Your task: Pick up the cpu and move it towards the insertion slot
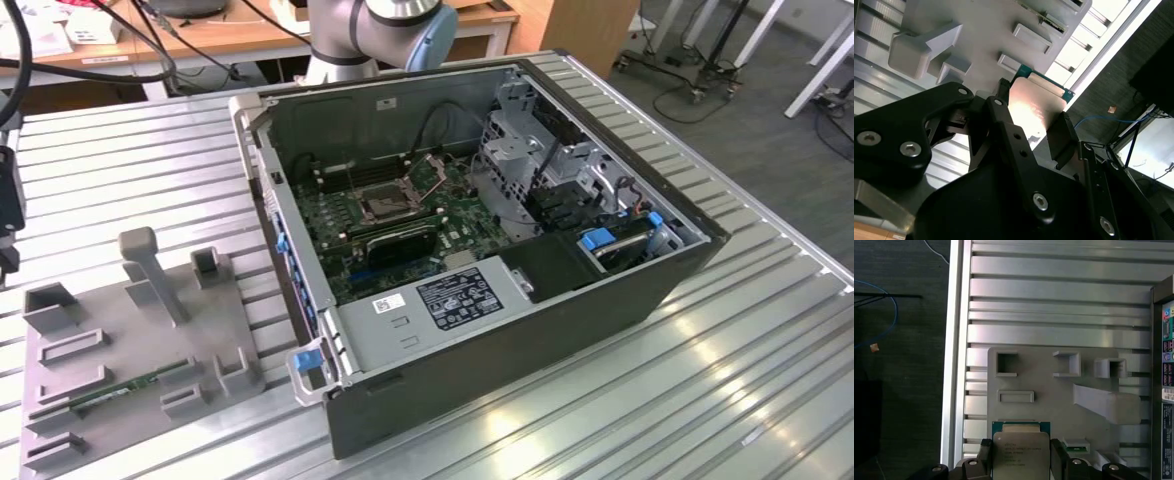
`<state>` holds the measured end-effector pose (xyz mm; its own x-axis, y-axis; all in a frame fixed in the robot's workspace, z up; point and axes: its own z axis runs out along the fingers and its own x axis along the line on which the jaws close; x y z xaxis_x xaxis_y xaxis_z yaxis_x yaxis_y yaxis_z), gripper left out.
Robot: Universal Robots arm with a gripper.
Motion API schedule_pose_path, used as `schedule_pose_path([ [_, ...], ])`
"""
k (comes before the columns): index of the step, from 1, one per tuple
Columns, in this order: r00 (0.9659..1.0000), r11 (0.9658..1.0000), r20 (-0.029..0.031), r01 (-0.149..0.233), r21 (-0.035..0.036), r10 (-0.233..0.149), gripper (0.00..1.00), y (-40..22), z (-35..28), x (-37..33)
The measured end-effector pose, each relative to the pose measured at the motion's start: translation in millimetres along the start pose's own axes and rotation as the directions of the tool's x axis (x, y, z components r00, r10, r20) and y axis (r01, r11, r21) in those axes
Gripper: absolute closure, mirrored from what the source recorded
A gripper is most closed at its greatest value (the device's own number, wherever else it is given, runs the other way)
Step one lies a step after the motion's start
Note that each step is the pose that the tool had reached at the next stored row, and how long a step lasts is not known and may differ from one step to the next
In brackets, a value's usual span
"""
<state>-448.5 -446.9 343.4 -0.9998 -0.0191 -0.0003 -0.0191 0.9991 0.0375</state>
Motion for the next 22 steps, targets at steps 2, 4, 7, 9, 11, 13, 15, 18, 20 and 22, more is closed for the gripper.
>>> schedule_pose_path([
  [2, 1.0, 1.0, 0.0, 0.0, 0.0, 0.0, 0.45, 0.0, -0.1, 0.0],
  [4, 1.0, 1.0, -0.0002, 0.0, 0.0001, 0.0, 0.45, 0.0, -0.5, 0.0],
  [7, 1.0, 1.0, -0.0002, 0.0, 0.0001, 0.0, 0.45, 0.1, -2.0, 0.0],
  [9, 1.0, 1.0, 0.0, 0.0, 0.0001, 0.0, 0.45, 0.1, -3.5, 0.0],
  [11, 1.0, 1.0, -0.0001, 0.0, 0.0001, 0.0, 0.45, 0.2, -5.3, 0.0],
  [13, 1.0, 1.0, -0.0001, 0.0, 0.0001, 0.0, 0.45, 0.3, -7.5, 0.0],
  [15, 1.0, 1.0, 0.0, 0.0, 0.0, 0.0, 0.45, 0.4, -9.5, 0.0],
  [18, 1.0, 1.0, 0.0, 0.0, 0.0, 0.0, 0.45, 0.4, -12.0, 0.0],
  [20, 1.0, 1.0, -0.0001, 0.0, 0.0001, 0.0, 0.45, 0.5, -13.9, 0.0],
  [22, 1.0, 1.0, 0.0, 0.0, 0.0, 0.0, 0.45, 0.6, -16.0, 0.0],
])
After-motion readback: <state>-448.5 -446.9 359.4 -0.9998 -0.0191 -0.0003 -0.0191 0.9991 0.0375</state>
